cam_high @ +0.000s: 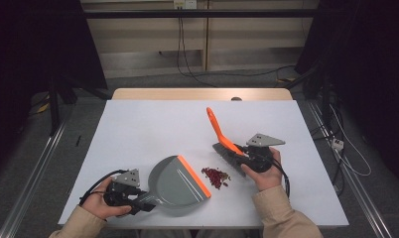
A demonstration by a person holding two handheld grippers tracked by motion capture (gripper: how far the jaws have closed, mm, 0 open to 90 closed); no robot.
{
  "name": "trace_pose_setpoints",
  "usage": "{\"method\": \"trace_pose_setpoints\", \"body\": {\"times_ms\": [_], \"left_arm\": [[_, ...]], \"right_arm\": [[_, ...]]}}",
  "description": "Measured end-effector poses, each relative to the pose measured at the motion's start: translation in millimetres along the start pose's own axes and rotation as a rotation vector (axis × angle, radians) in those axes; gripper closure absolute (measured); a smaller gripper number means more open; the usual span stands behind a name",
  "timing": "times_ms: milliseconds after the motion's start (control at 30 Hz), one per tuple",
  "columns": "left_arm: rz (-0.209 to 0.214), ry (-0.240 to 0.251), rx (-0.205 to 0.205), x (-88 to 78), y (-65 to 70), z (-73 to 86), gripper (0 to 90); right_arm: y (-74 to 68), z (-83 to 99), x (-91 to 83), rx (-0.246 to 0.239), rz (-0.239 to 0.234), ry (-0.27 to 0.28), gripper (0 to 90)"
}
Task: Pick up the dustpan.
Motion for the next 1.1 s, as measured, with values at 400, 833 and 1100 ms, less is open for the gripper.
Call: {"method": "trace_pose_setpoints", "body": {"times_ms": [400, 833, 1100], "left_arm": [[-0.019, -0.007, 0.022, 7.8, 0.1, -3.1, 58.4], [-0.158, 0.011, 0.06, -9.5, -13.8, -2.5, 59.8], [-0.142, 0.015, 0.075, -6.0, -9.5, -6.0, 63.0]], "right_arm": [[-2.6, 1.0, 4.6, 0.0, -0.002, -0.011, 71.2], [-3.6, 0.8, 3.7, -0.007, 0.002, -0.01, 71.2], [-5.7, 3.6, 5.8, -0.018, 0.051, -0.021, 71.3]]}}
Point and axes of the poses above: each handheld gripper's, and its own axes: x roughly forward along the jaws, z roughly out of its underside, y roughly to its right, the point moved 7 cm from there along x, roughly forward along the jaws, and after that the axes turned 13 degrees about -z, right-handed, at the moved point
